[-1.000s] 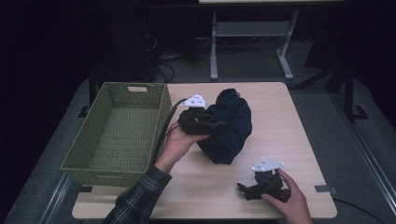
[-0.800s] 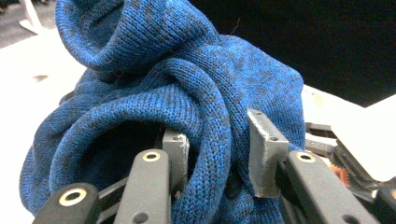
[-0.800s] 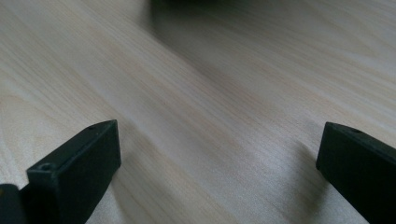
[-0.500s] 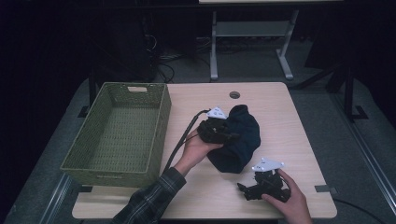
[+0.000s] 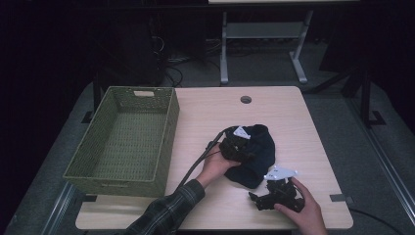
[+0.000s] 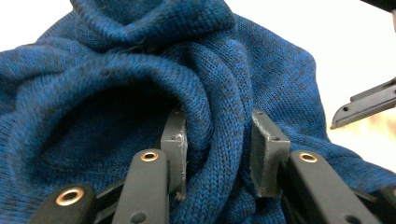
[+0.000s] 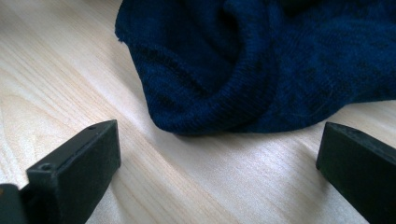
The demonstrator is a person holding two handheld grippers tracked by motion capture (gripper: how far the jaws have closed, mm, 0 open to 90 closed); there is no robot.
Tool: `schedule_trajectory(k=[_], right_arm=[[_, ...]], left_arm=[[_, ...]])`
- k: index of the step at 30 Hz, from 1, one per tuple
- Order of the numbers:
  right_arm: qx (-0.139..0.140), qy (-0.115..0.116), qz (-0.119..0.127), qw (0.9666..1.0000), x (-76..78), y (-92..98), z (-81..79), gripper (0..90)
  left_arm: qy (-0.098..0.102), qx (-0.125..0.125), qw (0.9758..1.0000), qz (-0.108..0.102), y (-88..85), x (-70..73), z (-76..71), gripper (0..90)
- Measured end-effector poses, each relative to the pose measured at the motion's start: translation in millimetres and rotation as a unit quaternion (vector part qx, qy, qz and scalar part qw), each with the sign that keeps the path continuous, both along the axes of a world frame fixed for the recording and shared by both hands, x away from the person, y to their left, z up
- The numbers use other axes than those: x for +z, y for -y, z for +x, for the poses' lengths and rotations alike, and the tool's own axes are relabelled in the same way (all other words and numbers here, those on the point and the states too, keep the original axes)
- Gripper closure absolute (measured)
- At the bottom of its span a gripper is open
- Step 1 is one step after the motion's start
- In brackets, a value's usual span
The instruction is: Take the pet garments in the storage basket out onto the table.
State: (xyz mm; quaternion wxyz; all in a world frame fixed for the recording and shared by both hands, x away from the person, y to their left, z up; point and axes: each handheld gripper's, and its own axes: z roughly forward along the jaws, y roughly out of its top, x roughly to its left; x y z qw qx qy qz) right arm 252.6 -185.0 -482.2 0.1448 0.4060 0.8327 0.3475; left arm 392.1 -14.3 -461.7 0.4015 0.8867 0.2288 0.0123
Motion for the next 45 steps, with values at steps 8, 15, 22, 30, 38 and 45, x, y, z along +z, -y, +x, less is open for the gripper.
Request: schedule_trajectory(k=[8,15,22,30,38,45], right_arm=[[0.002,0.0,-0.001,1.0,0.0,0.3,0.0,0.0],[0.002,0.002,-0.001,1.0,0.0,0.3,0.1,0.0],[0.001,0.0,0.0,1.0,0.1,0.1,-0.1,0.0],[0.001,0.0,0.0,1.0,0.1,0.1,-0.1,0.0],[0.001,0.0,-0.001,1.0,0.1,0.2,-0.1,0.0],[0.001,0.0,0.0,1.0,-0.1,0.1,-0.1,0.0]], left_arm=[[0.002,0.006,0.9998,-0.018,-5.2,13.1,-0.7,43.8],[0.007,0.007,0.9989,-0.047,-19.5,35.5,-2.3,34.1],[0.016,0.014,0.998,-0.06,-32.6,51.5,-7.7,23.2],[0.02,0.021,0.9985,-0.047,-49.5,56.4,-13.4,17.4],[0.022,0.036,0.9983,-0.041,-67.0,54.3,-22.4,15.4],[0.023,0.044,0.9985,-0.024,-80.6,48.7,-34.1,15.1]])
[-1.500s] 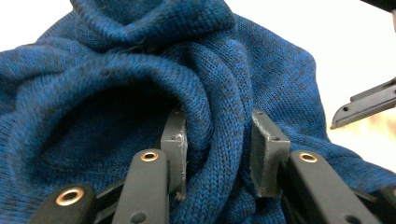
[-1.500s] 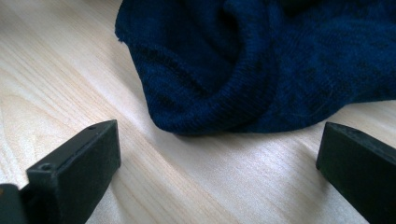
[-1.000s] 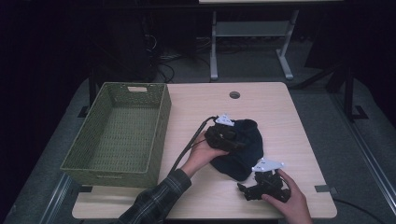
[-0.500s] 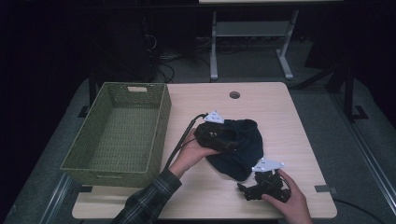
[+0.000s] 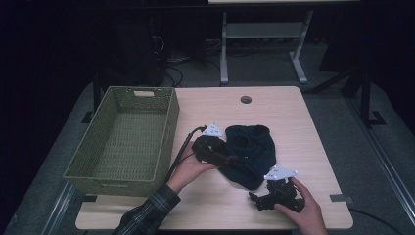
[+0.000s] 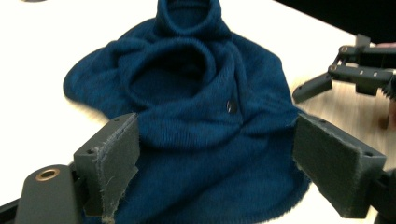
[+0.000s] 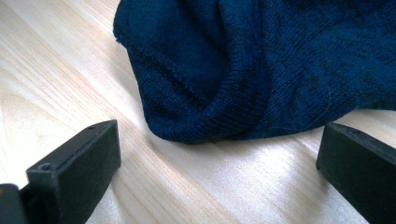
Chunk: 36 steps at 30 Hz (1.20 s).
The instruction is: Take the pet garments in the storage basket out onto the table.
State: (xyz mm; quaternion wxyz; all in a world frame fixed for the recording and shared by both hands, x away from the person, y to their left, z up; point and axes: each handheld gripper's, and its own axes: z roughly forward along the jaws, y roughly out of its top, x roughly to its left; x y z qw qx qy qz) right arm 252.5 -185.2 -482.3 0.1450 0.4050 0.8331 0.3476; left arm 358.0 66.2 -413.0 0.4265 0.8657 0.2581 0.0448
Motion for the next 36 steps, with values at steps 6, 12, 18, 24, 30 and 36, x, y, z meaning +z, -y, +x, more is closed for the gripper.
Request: schedule_trajectory(k=[6,12,18,24,30,36], right_arm=[[0.0,0.0,0.0,1.0,-0.1,0.0,0.1,0.0],[0.001,0.001,-0.001,1.0,0.0,0.1,0.1,0.0],[0.001,0.0,-0.001,1.0,0.1,0.1,0.1,0.0],[0.0,0.0,-0.001,1.0,0.1,0.1,0.1,0.0],[0.001,0.0,-0.001,1.0,0.1,0.1,0.1,0.0],[0.001,0.0,-0.001,1.0,0.1,0.1,0.1,0.0]], left_arm=[[-0.004,0.003,0.9999,0.012,-9.7,-7.7,-14.0,15.1],[0.0,0.012,0.9997,0.022,-20.9,-14.7,-28.7,15.1],[-0.003,0.021,0.9993,0.03,-30.5,-22.9,-40.5,15.1],[-0.005,0.023,0.9982,0.056,-35.2,-33.9,-49.8,15.1],[0.004,0.028,0.9951,0.094,-37.9,-45.7,-54.6,14.6],[0.005,0.032,0.9933,0.111,-40.1,-55.5,-55.4,13.4]])
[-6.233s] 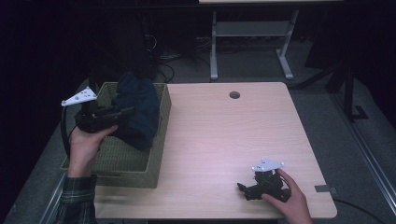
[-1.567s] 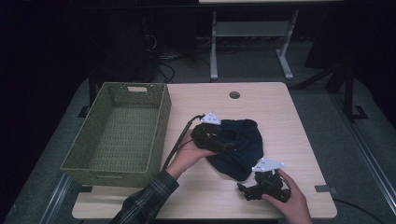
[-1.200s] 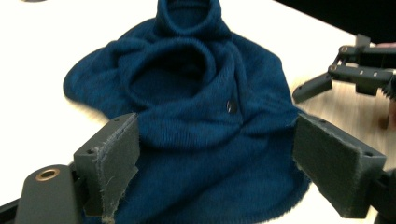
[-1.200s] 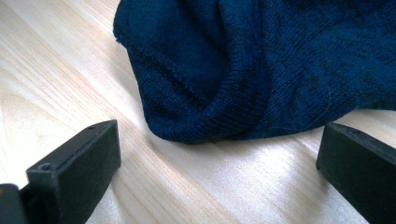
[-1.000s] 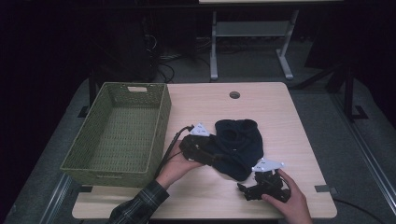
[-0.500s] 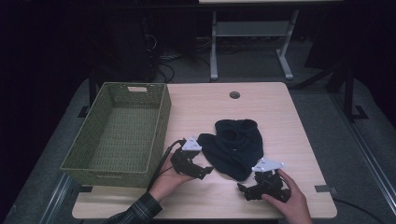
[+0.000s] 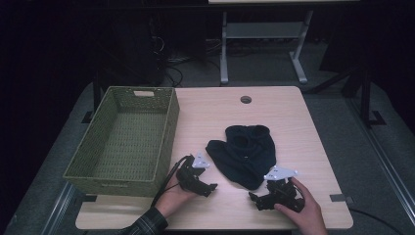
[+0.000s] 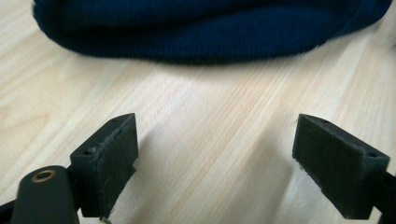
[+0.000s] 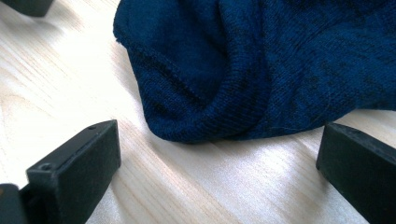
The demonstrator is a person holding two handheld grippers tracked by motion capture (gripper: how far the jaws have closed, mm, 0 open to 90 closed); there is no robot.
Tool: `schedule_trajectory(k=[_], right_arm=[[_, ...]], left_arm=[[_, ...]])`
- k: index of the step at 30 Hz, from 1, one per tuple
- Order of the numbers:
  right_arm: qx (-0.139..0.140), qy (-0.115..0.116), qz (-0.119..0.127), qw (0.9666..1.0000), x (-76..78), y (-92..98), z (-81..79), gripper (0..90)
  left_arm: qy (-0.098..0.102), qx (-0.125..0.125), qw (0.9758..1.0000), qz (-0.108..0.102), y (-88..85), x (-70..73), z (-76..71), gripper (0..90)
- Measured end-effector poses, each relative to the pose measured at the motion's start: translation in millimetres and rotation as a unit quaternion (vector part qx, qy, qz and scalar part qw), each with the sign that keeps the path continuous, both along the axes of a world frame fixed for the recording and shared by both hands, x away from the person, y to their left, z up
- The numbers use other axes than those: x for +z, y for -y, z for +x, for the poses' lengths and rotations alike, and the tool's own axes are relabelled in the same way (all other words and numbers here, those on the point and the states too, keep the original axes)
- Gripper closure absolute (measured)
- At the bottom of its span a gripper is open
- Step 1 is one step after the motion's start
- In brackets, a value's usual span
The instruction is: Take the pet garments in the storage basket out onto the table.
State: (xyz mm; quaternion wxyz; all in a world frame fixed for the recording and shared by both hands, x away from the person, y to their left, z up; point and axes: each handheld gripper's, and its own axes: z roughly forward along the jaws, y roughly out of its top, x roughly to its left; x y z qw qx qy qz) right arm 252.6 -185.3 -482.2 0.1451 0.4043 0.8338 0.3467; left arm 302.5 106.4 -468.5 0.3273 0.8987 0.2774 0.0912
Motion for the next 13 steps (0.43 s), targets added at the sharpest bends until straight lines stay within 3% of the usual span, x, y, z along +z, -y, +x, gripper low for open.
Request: schedule_trajectory(k=[4,9,13], right_arm=[[0.0,0.0,0.0,1.0,0.0,0.0,0.0,0.0],[0.0,0.0,0.0,1.0,0.0,0.0,0.0,0.0],[0.0,0.0,0.0,1.0,0.0,0.0,0.0,0.0]], left_arm=[[0.013,-0.003,0.9999,-0.004,0.0,-2.3,-1.0,12.9],[0.035,-0.001,0.9987,-0.037,-3.1,-9.0,-2.5,12.7],[0.037,-0.001,0.9985,-0.041,-3.3,-9.7,-2.5,12.7]])
